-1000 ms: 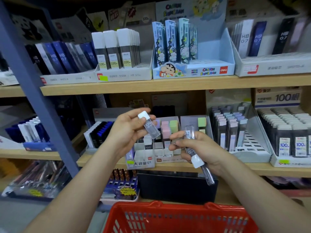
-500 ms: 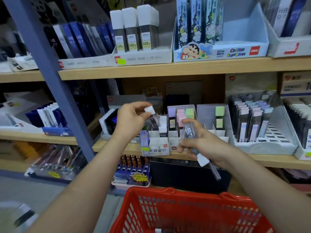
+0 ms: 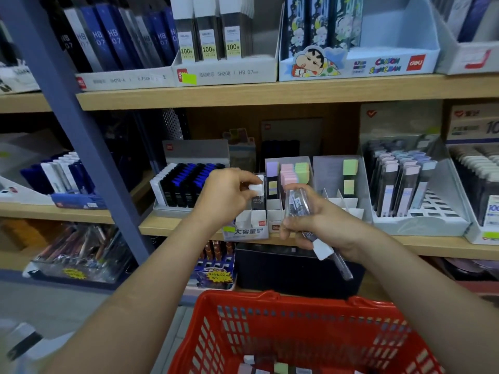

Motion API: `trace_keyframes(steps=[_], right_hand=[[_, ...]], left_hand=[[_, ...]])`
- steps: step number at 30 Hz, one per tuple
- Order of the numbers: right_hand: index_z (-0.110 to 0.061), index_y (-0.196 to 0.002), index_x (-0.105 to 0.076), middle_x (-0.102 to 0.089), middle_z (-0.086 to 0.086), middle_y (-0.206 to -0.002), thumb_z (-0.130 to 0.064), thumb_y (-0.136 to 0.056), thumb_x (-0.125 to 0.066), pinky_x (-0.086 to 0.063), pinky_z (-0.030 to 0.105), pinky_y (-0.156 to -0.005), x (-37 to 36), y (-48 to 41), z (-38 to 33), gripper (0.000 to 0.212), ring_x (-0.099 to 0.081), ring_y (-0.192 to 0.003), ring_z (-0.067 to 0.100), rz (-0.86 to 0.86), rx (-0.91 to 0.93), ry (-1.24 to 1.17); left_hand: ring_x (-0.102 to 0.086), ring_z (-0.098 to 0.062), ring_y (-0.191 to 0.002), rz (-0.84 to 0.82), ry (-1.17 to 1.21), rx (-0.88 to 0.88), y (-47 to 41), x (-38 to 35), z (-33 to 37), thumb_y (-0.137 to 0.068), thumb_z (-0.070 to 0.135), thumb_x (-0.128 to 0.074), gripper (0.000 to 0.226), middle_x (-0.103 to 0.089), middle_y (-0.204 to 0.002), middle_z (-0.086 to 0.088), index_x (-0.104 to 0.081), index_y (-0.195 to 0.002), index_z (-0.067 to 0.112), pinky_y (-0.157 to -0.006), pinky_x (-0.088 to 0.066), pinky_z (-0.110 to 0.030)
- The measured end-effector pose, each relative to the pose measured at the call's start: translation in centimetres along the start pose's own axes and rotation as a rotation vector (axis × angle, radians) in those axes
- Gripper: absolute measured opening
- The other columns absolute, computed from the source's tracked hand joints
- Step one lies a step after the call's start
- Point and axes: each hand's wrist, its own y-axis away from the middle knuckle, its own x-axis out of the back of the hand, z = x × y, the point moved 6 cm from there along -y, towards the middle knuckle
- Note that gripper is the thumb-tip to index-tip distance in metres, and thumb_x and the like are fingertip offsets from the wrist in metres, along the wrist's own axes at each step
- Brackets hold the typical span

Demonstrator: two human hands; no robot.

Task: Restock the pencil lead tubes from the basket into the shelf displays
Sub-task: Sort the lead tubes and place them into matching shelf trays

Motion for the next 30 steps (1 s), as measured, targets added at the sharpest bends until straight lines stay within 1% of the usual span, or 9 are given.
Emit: trace_keyframes(steps=[4, 7, 9, 13, 15, 19, 22, 26, 30], right_hand=[[-0.032, -0.143, -0.033, -0.069, 0.013, -0.069, 0.007, -0.094, -0.053, -0.037, 0.034, -0.058, -0.2, 0.4, -0.2, 0.065, -0.049, -0.042, 0.012, -0.016, 0.001, -0.021], [-0.034, -0.146, -0.03, -0.067, 0.011, -0.067, 0.004, -0.096, -0.052, -0.037, 0.032, -0.057, -0.3, 0.5, -0.1, 0.067, -0.047, -0.042, 0.011, -0.007, -0.002, -0.048], [-0.025, -0.14, -0.04, -0.065, 0.01, -0.067, 0.002, -0.097, -0.052, -0.037, 0.031, -0.055, -0.4, 0.5, -0.2, 0.053, -0.047, -0.042, 0.01, -0.011, 0.019, -0.055], [-0.006, -0.123, -0.052, -0.064, 0.011, -0.073, -0.001, -0.097, -0.053, -0.035, 0.033, -0.056, -0.4, 0.8, -0.6, 0.027, -0.049, -0.041, 0.006, -0.008, 0.062, -0.063], [-0.002, -0.119, -0.057, -0.066, 0.014, -0.077, -0.003, -0.096, -0.056, -0.034, 0.034, -0.058, -0.2, 0.9, -0.7, 0.023, -0.051, -0.041, 0.003, 0.009, 0.056, -0.115], [-0.004, -0.1, -0.063, -0.068, 0.015, -0.077, -0.007, -0.093, -0.06, -0.034, 0.032, -0.059, -0.1, 1.0, -1.1, 0.008, -0.051, -0.041, 0.003, -0.012, 0.068, -0.139], [-0.006, -0.092, -0.064, -0.066, 0.016, -0.078, -0.006, -0.09, -0.063, -0.036, 0.028, -0.057, 0.2, 0.9, -1.0, 0.002, -0.047, -0.04, 0.006, 0.016, 0.049, -0.205], [-0.003, -0.094, -0.061, -0.067, 0.007, -0.074, -0.01, -0.083, -0.071, -0.036, 0.019, -0.04, 2.0, 0.7, -0.7, 0.016, -0.042, -0.042, 0.01, 0.162, 0.038, -0.404], [-0.006, -0.083, -0.063, -0.06, 0.003, -0.069, -0.022, -0.077, -0.072, -0.035, 0.018, -0.038, 2.6, 0.8, -1.5, 0.02, -0.041, -0.043, 0.009, 0.176, 0.092, -0.539]], left_hand=[[-0.058, -0.017, -0.103, -0.08, -0.1, -0.061, 0.2, -1.1, -0.1, -0.09, 0.011, -0.065, 0.022, -0.064, -0.109, -0.004, -0.073, -0.111, 0.011, -0.089, -0.037, -0.014], [-0.06, -0.021, -0.104, -0.071, -0.133, -0.085, 0.1, -1.3, 0.0, -0.091, 0.01, -0.063, 0.02, -0.067, -0.109, -0.006, -0.074, -0.108, 0.011, -0.094, -0.045, -0.025], [-0.063, -0.021, -0.099, -0.046, -0.147, -0.081, 0.1, -1.1, 0.0, -0.09, 0.012, -0.064, 0.016, -0.07, -0.103, -0.004, -0.075, -0.102, 0.012, -0.091, -0.049, -0.032], [-0.061, -0.017, -0.093, 0.018, -0.159, -0.066, 0.3, -0.3, 0.6, -0.09, 0.02, -0.065, 0.017, -0.069, -0.1, 0.0, -0.074, -0.104, 0.015, -0.084, -0.049, -0.031], [-0.063, -0.008, -0.085, 0.008, 0.064, 0.011, 0.4, 0.6, 1.5, -0.093, 0.025, -0.062, 0.02, -0.069, -0.098, 0.007, -0.072, -0.109, 0.02, -0.08, -0.052, -0.026], [-0.068, -0.014, -0.073, -0.307, 0.595, 0.135, 0.9, 0.0, 4.1, -0.092, 0.021, -0.063, 0.029, -0.071, -0.092, -0.003, -0.065, -0.12, 0.018, -0.07, -0.057, -0.025], [-0.066, -0.016, -0.065, -0.244, 0.737, 0.206, 0.9, 0.4, 4.0, -0.085, 0.01, -0.071, 0.02, -0.07, -0.077, -0.011, -0.07, -0.105, 0.013, -0.065, -0.056, -0.024], [-0.064, -0.015, -0.056, -0.194, 0.981, 0.358, 0.9, 0.5, 2.8, -0.078, 0.001, -0.073, 0.013, -0.068, -0.066, -0.009, -0.063, -0.082, 0.007, -0.056, -0.054, -0.021], [-0.067, -0.021, -0.067, -0.32, 0.912, 0.303, 1.5, 0.2, 3.7, -0.076, 0.002, -0.075, 0.021, -0.072, -0.074, -0.012, -0.068, -0.092, 0.013, -0.065, -0.055, -0.03]])
